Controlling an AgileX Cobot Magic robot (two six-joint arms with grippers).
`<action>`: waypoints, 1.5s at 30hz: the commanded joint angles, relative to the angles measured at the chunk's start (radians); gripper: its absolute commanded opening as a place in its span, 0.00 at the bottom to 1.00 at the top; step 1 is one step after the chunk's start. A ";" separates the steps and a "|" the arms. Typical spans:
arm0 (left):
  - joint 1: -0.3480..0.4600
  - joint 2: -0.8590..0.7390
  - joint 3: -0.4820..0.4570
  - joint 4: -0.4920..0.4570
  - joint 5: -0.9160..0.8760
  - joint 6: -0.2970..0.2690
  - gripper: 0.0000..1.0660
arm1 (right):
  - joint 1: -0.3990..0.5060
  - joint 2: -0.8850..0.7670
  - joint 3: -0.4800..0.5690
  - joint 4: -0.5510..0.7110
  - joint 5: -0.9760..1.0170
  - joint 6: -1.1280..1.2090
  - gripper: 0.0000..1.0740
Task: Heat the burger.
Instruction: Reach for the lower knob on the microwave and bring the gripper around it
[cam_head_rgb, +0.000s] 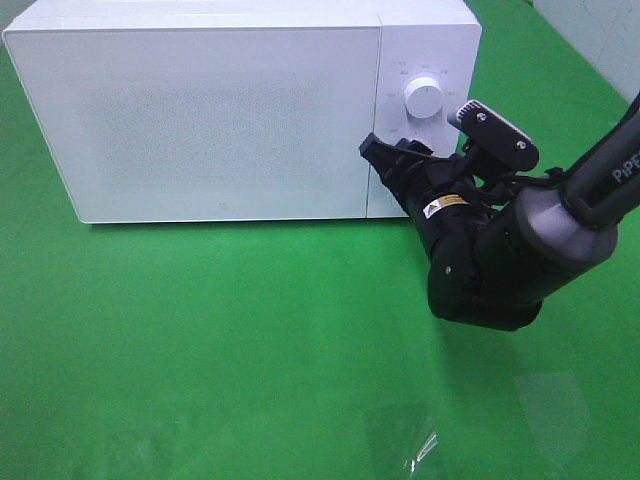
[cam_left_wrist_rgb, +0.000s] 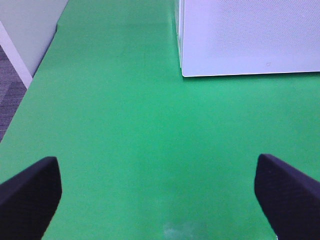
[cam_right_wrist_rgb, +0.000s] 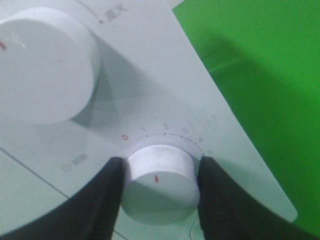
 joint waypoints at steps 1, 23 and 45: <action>0.004 -0.018 0.003 0.002 0.003 0.000 0.92 | -0.006 -0.001 -0.020 -0.062 -0.022 0.180 0.00; 0.004 -0.018 0.003 0.002 0.003 0.000 0.92 | -0.006 -0.001 -0.020 -0.087 -0.020 0.727 0.00; 0.004 -0.018 0.003 0.002 0.003 0.000 0.92 | -0.006 -0.001 -0.020 -0.132 -0.020 1.114 0.00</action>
